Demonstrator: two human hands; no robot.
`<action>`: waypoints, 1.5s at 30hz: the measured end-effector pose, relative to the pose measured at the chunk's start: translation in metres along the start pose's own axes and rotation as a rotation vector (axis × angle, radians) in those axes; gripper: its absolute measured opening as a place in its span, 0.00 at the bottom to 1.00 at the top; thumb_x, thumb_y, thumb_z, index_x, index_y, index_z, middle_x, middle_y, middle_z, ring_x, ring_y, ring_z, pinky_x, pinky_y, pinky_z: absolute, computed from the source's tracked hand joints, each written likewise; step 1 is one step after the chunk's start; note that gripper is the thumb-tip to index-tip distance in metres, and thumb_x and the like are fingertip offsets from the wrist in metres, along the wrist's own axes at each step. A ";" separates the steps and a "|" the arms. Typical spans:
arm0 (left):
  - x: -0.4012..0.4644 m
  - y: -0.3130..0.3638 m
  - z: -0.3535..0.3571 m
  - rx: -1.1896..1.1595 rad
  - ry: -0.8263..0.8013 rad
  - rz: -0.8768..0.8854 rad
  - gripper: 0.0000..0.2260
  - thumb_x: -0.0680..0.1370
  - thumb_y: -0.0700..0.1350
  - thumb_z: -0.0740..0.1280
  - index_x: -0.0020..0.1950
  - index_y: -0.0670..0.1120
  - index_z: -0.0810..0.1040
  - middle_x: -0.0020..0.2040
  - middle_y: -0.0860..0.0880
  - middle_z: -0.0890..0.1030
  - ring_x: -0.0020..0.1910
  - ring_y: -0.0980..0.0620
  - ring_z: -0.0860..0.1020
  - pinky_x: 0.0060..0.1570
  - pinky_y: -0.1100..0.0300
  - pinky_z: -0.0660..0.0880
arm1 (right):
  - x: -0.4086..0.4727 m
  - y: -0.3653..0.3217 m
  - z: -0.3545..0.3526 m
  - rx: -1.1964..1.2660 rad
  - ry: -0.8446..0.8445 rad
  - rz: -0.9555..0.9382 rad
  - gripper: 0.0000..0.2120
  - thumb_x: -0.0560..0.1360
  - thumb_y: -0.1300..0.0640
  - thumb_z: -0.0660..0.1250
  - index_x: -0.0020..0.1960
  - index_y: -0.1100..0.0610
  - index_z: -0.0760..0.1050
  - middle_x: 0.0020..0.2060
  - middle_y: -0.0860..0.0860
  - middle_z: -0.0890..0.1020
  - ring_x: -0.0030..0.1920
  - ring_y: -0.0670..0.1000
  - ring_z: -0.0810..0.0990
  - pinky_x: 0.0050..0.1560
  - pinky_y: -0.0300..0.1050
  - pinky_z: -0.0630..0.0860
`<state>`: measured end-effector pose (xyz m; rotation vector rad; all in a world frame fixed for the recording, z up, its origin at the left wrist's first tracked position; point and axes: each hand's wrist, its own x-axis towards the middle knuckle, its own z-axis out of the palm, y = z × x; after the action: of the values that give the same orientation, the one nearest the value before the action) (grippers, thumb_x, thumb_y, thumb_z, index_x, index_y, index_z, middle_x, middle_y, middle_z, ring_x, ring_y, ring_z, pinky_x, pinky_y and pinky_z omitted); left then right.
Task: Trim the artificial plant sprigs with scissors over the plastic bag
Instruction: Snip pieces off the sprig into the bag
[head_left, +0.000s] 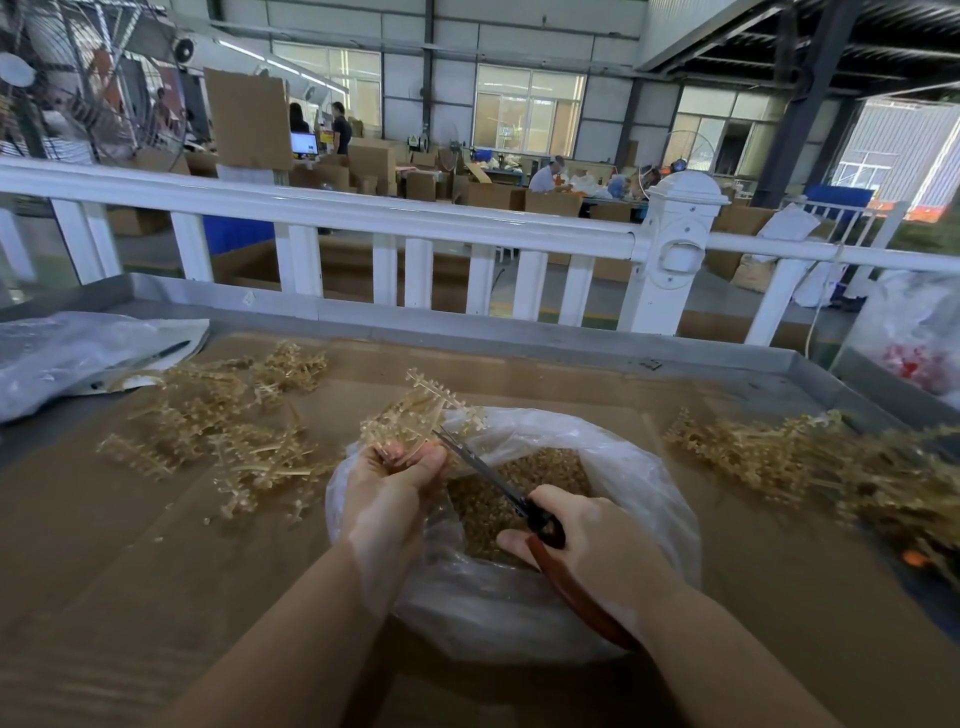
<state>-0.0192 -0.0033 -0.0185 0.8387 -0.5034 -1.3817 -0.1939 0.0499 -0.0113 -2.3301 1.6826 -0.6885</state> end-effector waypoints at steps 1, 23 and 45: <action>0.000 0.000 0.000 -0.001 -0.008 -0.003 0.11 0.72 0.28 0.66 0.41 0.43 0.72 0.34 0.46 0.81 0.32 0.52 0.81 0.30 0.63 0.78 | 0.000 0.000 0.000 0.000 0.004 -0.004 0.15 0.74 0.35 0.61 0.43 0.47 0.71 0.30 0.43 0.75 0.33 0.41 0.74 0.33 0.33 0.66; -0.002 0.008 -0.001 0.115 -0.118 -0.137 0.15 0.71 0.25 0.64 0.41 0.44 0.67 0.27 0.47 0.80 0.26 0.53 0.80 0.26 0.66 0.76 | -0.003 -0.003 0.002 -0.014 0.063 -0.066 0.15 0.74 0.36 0.61 0.43 0.47 0.70 0.29 0.45 0.74 0.32 0.42 0.74 0.33 0.33 0.67; -0.004 -0.001 -0.007 0.136 -0.150 -0.065 0.13 0.71 0.26 0.67 0.44 0.43 0.70 0.35 0.45 0.81 0.34 0.50 0.81 0.31 0.64 0.77 | -0.006 0.005 0.007 -0.150 0.086 -0.102 0.17 0.73 0.33 0.57 0.48 0.46 0.69 0.32 0.41 0.72 0.34 0.41 0.72 0.34 0.31 0.65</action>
<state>-0.0152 0.0023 -0.0235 0.8711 -0.6979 -1.4900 -0.1959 0.0529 -0.0211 -2.5384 1.7161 -0.7133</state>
